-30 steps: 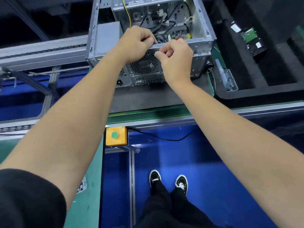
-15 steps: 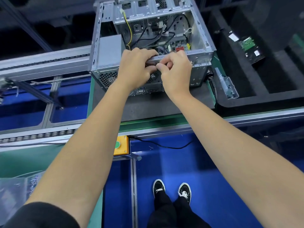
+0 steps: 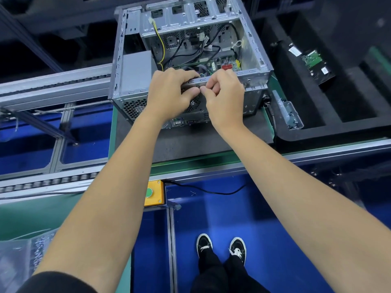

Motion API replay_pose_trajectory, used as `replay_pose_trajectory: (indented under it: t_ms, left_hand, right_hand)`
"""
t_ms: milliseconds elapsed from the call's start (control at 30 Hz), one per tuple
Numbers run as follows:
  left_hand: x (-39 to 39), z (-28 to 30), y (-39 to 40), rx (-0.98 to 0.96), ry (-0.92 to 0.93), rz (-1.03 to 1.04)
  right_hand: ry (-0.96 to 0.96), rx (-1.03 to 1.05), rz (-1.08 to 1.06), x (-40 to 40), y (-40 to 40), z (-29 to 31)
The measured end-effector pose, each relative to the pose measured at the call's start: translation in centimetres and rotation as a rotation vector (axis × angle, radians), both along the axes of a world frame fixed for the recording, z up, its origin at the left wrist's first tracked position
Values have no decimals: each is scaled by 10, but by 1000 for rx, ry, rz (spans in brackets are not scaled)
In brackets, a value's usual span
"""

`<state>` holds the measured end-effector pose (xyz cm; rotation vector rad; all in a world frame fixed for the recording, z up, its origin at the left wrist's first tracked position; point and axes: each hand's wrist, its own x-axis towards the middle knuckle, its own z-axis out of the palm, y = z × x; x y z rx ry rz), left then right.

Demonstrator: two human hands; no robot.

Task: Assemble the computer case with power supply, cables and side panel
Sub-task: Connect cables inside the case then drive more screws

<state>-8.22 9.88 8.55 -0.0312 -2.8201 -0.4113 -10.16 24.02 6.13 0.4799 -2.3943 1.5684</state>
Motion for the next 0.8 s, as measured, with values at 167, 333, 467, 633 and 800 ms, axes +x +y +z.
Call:
replay_pose_trajectory:
  t_ms: [167,333,467,633,800]
  left_hand:
    - [1,2,-2,3,-26,-6]
    - [2,3,0,0,-45,-7]
    - [2,4,0,2,-60,3]
    - [1,4,4,28,-52,18]
    - [0,3,4,34,-34,26]
  right_hand:
    - [224,-222,-274,-12,31,7]
    - [-88,-297,-620,-77,86,9]
    - [-303,2,-542,-109,115,-27]
    - [-444,265,-423,-125,121,-55]
    - [-485,334,-299,-135,107,-54]
